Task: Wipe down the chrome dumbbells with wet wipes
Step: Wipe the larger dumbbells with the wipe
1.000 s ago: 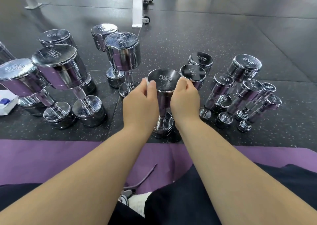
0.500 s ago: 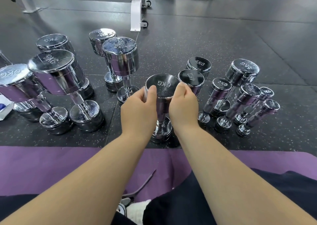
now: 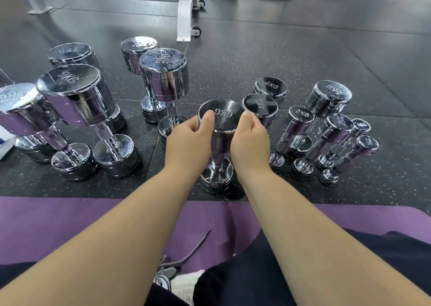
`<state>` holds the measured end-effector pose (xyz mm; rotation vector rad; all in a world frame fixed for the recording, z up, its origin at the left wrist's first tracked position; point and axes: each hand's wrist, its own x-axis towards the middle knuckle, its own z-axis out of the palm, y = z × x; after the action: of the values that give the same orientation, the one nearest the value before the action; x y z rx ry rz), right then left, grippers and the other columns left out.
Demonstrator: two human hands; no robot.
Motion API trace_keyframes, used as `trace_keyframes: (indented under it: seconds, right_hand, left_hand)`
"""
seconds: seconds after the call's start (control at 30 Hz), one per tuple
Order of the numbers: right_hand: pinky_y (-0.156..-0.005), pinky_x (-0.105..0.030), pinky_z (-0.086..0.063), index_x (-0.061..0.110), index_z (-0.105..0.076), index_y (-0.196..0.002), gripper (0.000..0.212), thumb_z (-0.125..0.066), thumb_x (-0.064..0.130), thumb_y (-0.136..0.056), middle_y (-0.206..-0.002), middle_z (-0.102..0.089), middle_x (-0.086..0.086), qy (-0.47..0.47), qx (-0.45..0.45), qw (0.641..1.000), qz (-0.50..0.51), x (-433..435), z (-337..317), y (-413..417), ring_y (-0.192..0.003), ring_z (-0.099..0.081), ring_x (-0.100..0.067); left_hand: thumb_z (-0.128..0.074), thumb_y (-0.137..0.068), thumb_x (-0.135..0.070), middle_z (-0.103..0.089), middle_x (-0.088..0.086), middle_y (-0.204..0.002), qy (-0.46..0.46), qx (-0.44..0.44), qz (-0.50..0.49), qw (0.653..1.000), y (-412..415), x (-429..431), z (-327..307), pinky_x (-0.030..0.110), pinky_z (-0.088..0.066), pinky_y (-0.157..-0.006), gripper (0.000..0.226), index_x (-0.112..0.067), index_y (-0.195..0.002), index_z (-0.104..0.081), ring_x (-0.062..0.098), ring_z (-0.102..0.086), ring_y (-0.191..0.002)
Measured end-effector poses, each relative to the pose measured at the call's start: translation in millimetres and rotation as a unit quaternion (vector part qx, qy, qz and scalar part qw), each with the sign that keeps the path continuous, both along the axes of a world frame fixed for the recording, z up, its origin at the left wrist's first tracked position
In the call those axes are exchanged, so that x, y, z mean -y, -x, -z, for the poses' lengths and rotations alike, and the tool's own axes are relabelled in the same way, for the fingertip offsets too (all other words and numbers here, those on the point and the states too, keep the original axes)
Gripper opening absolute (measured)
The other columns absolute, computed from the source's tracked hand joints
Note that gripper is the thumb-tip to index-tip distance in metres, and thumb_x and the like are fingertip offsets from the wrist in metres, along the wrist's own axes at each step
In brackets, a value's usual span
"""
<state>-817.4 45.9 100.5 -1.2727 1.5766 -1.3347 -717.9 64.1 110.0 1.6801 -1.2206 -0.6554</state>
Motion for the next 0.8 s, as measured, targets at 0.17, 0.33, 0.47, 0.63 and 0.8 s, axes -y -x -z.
trace_keyframes:
  seconds: [0.17, 0.33, 0.47, 0.63, 0.8]
  right_hand:
    - [-0.064, -0.029, -0.037, 0.023, -0.044, -0.064, 0.042, -0.033, 0.034, -0.103, -0.056, -0.044, 0.012, -0.030, 0.057, 0.998, 0.004, 2.7, 1.0, 0.5, -0.061, -0.041, -0.011]
    - [-0.080, -0.041, -0.059, 0.016, -0.064, -0.108, 0.042, -0.038, 0.048, -0.098, -0.101, -0.070, -0.008, -0.232, 0.267, 0.935, 0.003, -2.0, 6.9, 7.4, -0.093, -0.067, -0.026]
    - [-0.065, -0.036, -0.053, 0.007, -0.054, -0.094, 0.020, -0.036, 0.014, -0.100, -0.092, -0.065, -0.020, -0.297, 0.363, 0.881, -0.058, -14.2, -1.1, 16.0, -0.085, -0.064, -0.030]
    - [-0.077, -0.034, -0.052, 0.004, -0.054, -0.103, 0.017, -0.039, 0.008, -0.097, -0.104, -0.063, -0.022, -0.289, 0.408, 0.863, -0.070, -27.3, -1.9, 10.6, -0.092, -0.062, -0.028]
    - [-0.069, -0.029, -0.056, 0.001, -0.057, -0.110, 0.025, -0.044, 0.018, -0.097, -0.092, -0.062, -0.016, -0.325, 0.388, 0.854, -0.122, -37.1, -0.2, 3.6, -0.079, -0.061, -0.024]
  left_hand:
    - [-0.049, -0.094, -0.051, -0.046, 0.004, -0.062, -0.052, -0.150, -0.045, 0.986, 0.0, -5.1, 4.6, 0.025, -0.040, -0.055, 0.058, 0.002, -0.071, -0.054, 0.014, -0.038, -0.054]
    - [-0.041, -0.083, 0.009, -0.053, 0.002, -0.058, -0.084, -0.385, -0.089, 0.915, 4.6, -10.8, 11.0, 0.018, -0.046, -0.049, 0.027, -0.008, -0.069, -0.057, 0.014, -0.049, -0.050]
    - [-0.070, -0.087, -0.010, -0.066, -0.001, -0.067, -0.015, -0.340, -0.107, 0.934, 0.0, -15.5, 7.1, 0.027, -0.056, -0.065, 0.011, -0.016, -0.078, -0.069, 0.011, -0.059, -0.062]
    - [-0.071, -0.087, -0.034, -0.063, -0.013, -0.064, 0.021, -0.203, -0.089, 0.975, -0.5, -23.3, 12.3, 0.020, -0.045, -0.061, 0.017, -0.023, -0.075, -0.071, 0.005, -0.053, -0.062]
    - [-0.072, -0.084, -0.034, -0.064, -0.013, -0.063, 0.030, -0.154, -0.087, 0.984, -3.0, -23.7, 10.8, 0.018, -0.043, -0.060, 0.015, -0.022, -0.076, -0.070, 0.002, -0.053, -0.059]
